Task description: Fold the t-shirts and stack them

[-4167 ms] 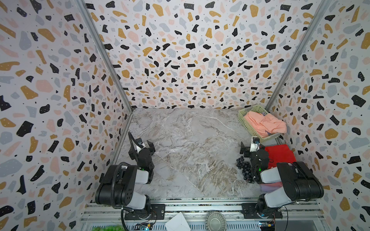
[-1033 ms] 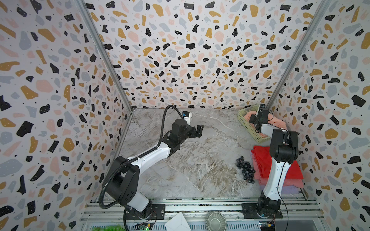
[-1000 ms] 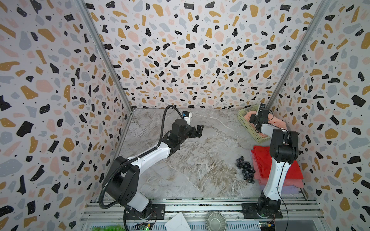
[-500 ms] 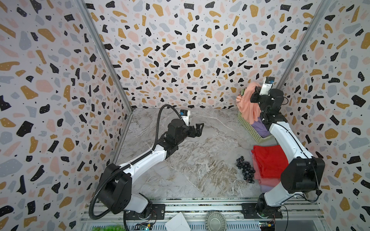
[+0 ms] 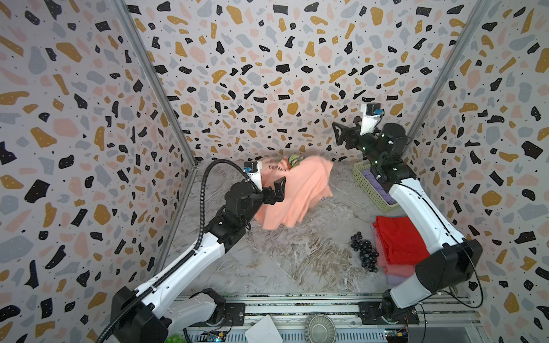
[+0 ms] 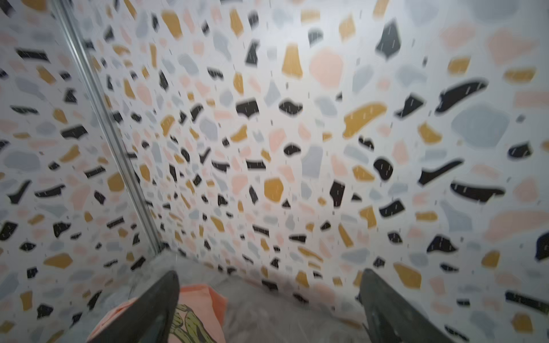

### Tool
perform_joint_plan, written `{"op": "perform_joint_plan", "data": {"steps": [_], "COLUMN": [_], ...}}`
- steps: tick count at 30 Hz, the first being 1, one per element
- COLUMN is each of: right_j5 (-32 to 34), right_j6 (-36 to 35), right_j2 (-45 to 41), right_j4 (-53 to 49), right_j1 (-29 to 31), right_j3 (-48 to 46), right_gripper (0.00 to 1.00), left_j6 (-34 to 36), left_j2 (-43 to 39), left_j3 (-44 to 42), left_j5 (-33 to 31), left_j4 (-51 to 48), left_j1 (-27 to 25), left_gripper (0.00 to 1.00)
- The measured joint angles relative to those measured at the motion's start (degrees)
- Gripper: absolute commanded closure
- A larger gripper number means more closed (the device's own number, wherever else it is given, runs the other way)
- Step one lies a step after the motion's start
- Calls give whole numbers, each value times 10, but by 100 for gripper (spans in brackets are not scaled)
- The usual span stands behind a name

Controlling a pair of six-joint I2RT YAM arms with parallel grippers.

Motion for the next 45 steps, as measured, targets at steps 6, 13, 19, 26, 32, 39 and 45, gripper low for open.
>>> {"op": "perform_joint_plan", "data": {"steps": [6, 13, 19, 26, 32, 39, 45], "right_j5": [-17, -66, -76, -77, -79, -84, -87], "right_j6": [25, 70, 85, 92, 108, 148, 167], "right_j2": [17, -37, -30, 61, 120, 165, 183], "right_j4": [-72, -70, -31, 25, 52, 106, 126], "right_j1": [0, 29, 96, 137, 152, 160, 156], "right_j3": [-150, -304, -361, -371, -355, -351, -336], "right_gripper": [8, 9, 10, 15, 20, 28, 29], "left_j6": [5, -37, -73, -131, -168, -177, -184], "left_j2": [-3, 31, 69, 131, 202, 279, 357], "left_j3": [-39, -111, -150, -200, -222, -185, -142], "left_j5": [-47, -61, -48, -9, 10, 39, 101], "left_j4": [-74, -132, -133, -76, -23, 74, 173], "left_j1": [1, 84, 130, 158, 182, 188, 187], "left_gripper": [0, 1, 0, 0, 0, 2, 7]}}
